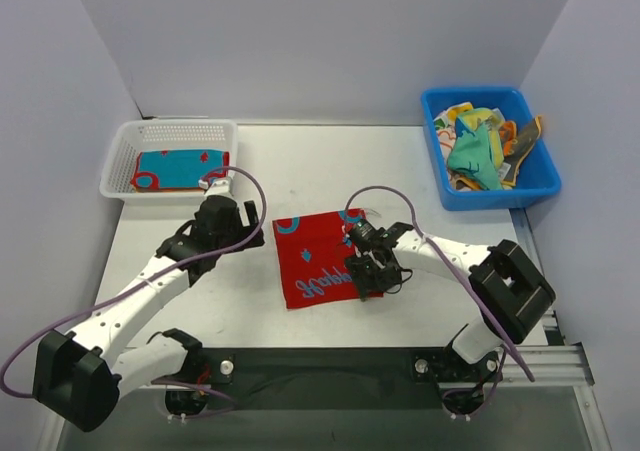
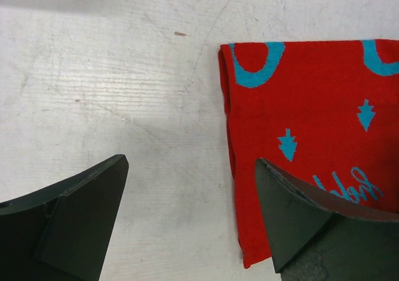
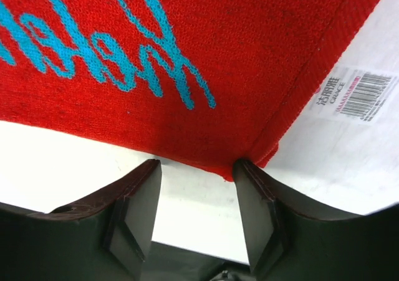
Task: Fold and stack the towels
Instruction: Fold the towel
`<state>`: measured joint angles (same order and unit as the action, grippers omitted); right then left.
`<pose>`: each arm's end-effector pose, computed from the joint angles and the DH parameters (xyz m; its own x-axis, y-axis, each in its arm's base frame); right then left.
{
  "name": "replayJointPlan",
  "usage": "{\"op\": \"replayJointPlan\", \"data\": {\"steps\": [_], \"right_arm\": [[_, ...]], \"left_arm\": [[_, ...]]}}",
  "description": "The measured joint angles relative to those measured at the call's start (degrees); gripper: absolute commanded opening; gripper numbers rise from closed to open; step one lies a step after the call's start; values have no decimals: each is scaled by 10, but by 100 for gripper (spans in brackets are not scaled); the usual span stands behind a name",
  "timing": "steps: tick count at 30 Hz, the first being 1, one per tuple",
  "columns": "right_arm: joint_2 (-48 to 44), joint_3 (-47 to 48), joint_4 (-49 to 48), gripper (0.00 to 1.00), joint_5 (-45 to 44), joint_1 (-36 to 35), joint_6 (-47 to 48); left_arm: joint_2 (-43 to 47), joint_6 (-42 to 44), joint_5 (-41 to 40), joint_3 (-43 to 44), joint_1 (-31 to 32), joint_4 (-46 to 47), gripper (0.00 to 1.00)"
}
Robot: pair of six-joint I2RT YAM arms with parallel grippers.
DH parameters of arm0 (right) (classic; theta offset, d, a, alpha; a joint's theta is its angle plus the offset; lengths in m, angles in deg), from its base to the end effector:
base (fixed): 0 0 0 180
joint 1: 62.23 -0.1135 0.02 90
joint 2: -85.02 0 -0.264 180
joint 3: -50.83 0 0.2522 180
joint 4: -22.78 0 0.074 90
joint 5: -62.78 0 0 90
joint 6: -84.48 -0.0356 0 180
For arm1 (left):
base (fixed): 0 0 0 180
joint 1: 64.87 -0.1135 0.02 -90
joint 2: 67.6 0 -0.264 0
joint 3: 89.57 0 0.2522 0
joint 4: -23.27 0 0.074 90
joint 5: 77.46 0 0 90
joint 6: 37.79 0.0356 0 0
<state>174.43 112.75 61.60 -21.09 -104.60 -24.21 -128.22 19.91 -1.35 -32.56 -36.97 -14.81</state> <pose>0.2080 0.1948 0.1609 -0.8658 -0.3585 -0.3493 -0.4480 0.8662 0.2214 0.2013 -0.0969 0.2555 -0.6549 -0.2402 -0.7165 -0.0640 0.9624 -0.2641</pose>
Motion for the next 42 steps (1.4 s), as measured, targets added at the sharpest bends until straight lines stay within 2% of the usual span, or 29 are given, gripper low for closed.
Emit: {"op": "replayJointPlan", "data": {"steps": [9, 11, 12, 14, 17, 21, 27, 30, 37, 42], "right_arm": [[-22, -23, 43, 45, -2, -77, -56], [-34, -22, 53, 51, 1, -85, -62], [-43, -20, 62, 61, 1, -85, -63], [-66, -4, 84, 65, 0, -78, -56], [-96, 44, 102, 66, 3, -44, -24], [-104, 121, 98, 64, 10, 57, 41], [-30, 221, 66, 58, 66, 179, 137], [28, 245, 30, 56, 97, 204, 176], [165, 280, -8, 51, 133, 224, 248], [203, 285, -11, 49, 143, 244, 277]], "left_arm": [[-61, 5, 31, 17, -4, -14, 93], [-88, 6, 41, 33, -5, -16, 93], [-103, 9, 46, 42, -6, -16, 93], [-133, 14, 57, 64, -7, -16, 92], [-196, 29, 85, 112, -14, -16, 89], [-284, 56, 127, 182, -30, -16, 83], [-395, 119, 159, 275, -37, -19, 78], [-431, 150, 166, 298, -36, -20, 73], [-474, 195, 175, 308, -36, -26, 70], [-484, 208, 174, 308, -36, -27, 66]]}}
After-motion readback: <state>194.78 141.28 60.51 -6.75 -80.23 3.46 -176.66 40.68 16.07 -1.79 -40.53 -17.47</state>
